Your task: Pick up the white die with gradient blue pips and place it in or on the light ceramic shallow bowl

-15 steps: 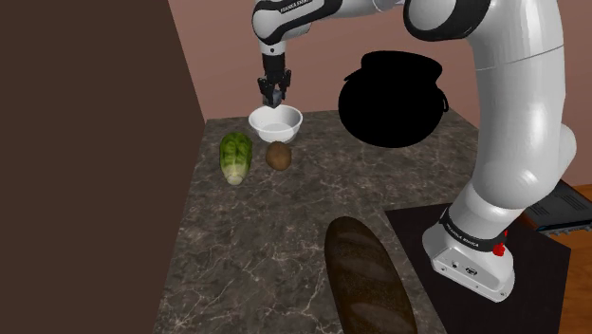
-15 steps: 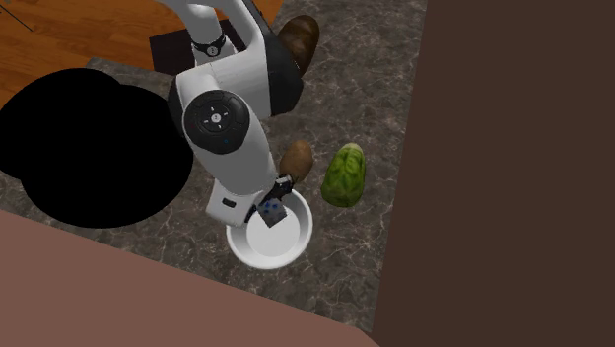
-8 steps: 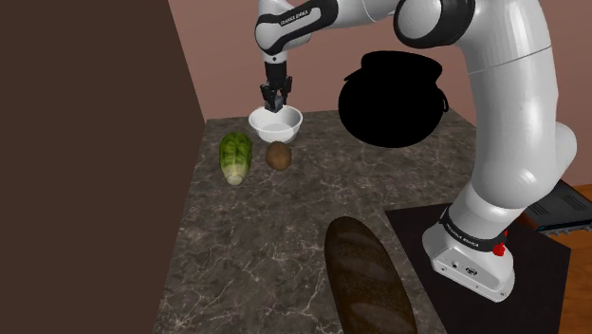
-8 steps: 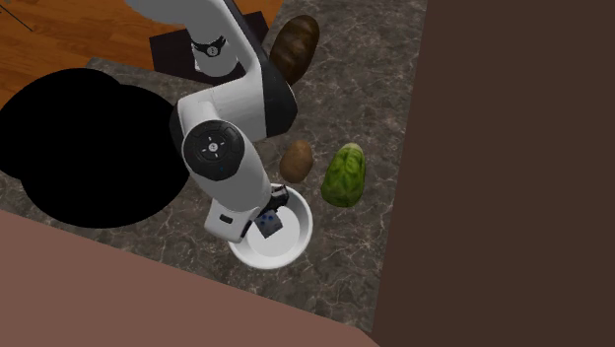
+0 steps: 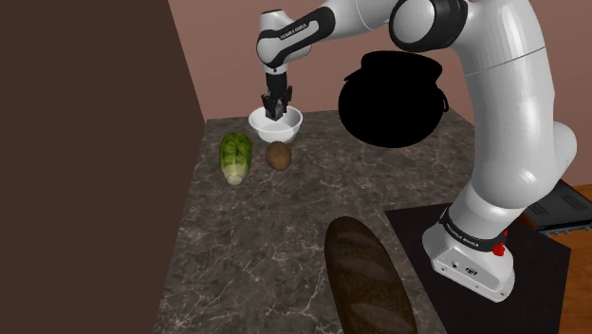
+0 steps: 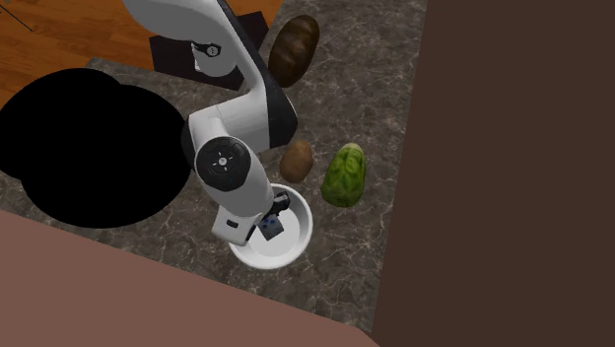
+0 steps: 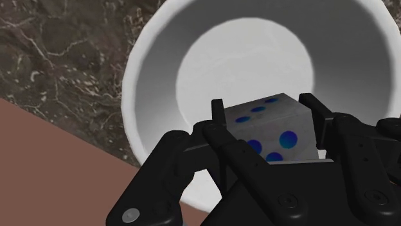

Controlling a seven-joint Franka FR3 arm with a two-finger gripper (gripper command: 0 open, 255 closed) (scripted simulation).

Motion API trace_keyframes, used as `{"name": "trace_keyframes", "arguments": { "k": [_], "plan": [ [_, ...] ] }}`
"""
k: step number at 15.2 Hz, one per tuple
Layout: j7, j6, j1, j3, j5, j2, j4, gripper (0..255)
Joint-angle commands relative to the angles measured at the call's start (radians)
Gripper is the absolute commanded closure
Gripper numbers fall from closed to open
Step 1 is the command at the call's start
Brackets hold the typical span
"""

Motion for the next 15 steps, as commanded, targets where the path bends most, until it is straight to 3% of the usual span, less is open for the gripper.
{"name": "trace_keyframes", "arguments": {
  "k": [1, 6, 7, 12, 15],
  "plan": [
    [0.000, 0.004, 0.000, 0.000, 0.000, 0.001, -0.002, 255],
    [0.000, 0.004, 0.000, 0.000, 0.000, 0.001, -0.002, 255],
    [0.000, 0.004, 0.000, 0.000, 0.000, 0.001, -0.002, 0],
    [0.000, 0.004, 0.000, 0.000, 0.000, 0.001, -0.002, 0],
    [-0.005, -0.079, 0.000, 0.004, 0.006, -0.030, 0.050, 0]
  ]
}}
